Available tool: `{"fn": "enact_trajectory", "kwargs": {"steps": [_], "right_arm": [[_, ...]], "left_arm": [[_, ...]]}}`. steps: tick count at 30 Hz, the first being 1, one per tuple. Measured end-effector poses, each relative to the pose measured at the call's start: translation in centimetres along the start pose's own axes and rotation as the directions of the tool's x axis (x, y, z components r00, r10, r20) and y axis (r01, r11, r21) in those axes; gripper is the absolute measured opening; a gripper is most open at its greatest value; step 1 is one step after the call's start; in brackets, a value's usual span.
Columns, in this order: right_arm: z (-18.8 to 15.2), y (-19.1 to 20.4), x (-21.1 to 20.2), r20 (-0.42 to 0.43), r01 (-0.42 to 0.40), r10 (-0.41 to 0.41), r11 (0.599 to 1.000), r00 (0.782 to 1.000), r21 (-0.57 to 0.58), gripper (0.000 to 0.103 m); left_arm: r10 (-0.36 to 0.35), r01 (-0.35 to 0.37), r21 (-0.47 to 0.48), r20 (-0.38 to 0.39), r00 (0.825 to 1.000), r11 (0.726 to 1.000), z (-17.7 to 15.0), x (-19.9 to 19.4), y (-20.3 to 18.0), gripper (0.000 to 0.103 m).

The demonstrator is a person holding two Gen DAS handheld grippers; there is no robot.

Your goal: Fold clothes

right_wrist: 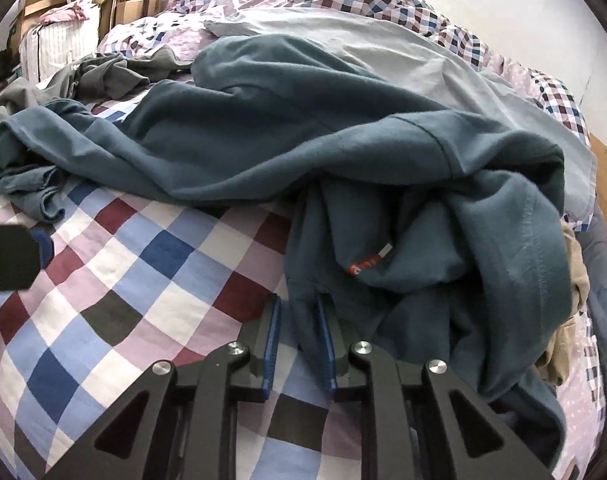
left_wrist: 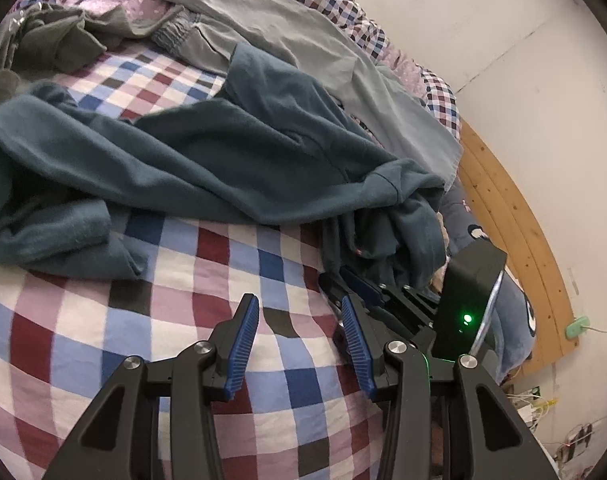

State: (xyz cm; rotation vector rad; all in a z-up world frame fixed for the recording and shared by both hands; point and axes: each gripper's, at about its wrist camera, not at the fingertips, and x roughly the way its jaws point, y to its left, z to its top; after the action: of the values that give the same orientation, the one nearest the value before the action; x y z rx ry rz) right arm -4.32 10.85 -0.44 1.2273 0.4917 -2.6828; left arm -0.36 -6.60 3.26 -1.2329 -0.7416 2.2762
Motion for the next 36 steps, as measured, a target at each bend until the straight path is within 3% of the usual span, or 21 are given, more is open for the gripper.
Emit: {"fn": "enact_trajectory", "kwargs": {"steps": [3,5,8,11,15,19,24,31,33,36], "right_arm": [[-0.1,-0.2,0.2,-0.003,-0.009,0.01,1.0,1.0,0.008,0.018],[-0.1,-0.4,0.1,0.0,-0.005,0.005,1.0,1.0,0.014,0.003],[0.1,-0.8,-0.7,0.022,-0.007,0.006,1.0,1.0,0.024,0.002],[0.8,-1.2,-3.6,0.12,0.033,-0.038,0.999,0.992,0.044,0.002],[1.9,-1.8,-8.2,0.271,0.087,-0.104,0.993,0.957,0.076,0.002],[2.1,-3.4,-11.4,0.359,0.114,-0.149,0.987,0.921,0.116,0.002],[2.7,-4.1,-16.0,0.49,0.154,-0.215,0.975,0.845,0.161,0.001],[2.9,-5.5,-23.2,0.641,0.176,-0.323,0.943,0.697,0.283,0.001],[2.9,-6.2,-23.6,0.639,0.165,-0.328,0.939,0.695,0.302,0.002],[2.6,-7.3,-21.3,0.579,0.151,-0.325,0.932,0.748,0.329,0.002]], "left_arm": [[0.005,-0.005,0.008,-0.012,1.0,1.0,-0.1,0.3,-0.1,0.046],[0.011,-0.011,0.008,-0.014,1.0,1.0,-0.1,0.4,0.0,0.046],[0.019,-0.019,0.001,-0.013,1.0,1.0,0.1,0.3,0.3,0.046],[0.032,-0.032,-0.007,-0.007,0.999,0.999,0.5,0.1,0.8,0.046],[0.043,-0.043,-0.025,0.004,0.999,0.999,0.8,-0.1,1.5,0.046],[0.052,-0.051,-0.034,0.011,0.999,0.998,0.8,-0.2,1.7,0.046],[0.052,-0.05,-0.046,0.047,0.998,0.998,1.2,-0.7,1.7,0.046],[0.054,-0.051,-0.058,0.066,0.996,0.997,1.5,-0.9,2.1,0.046],[0.059,-0.057,-0.037,0.074,0.995,0.998,1.6,-0.9,1.7,0.046],[0.066,-0.067,0.014,0.066,0.996,0.998,1.5,-0.4,0.8,0.046]]}}
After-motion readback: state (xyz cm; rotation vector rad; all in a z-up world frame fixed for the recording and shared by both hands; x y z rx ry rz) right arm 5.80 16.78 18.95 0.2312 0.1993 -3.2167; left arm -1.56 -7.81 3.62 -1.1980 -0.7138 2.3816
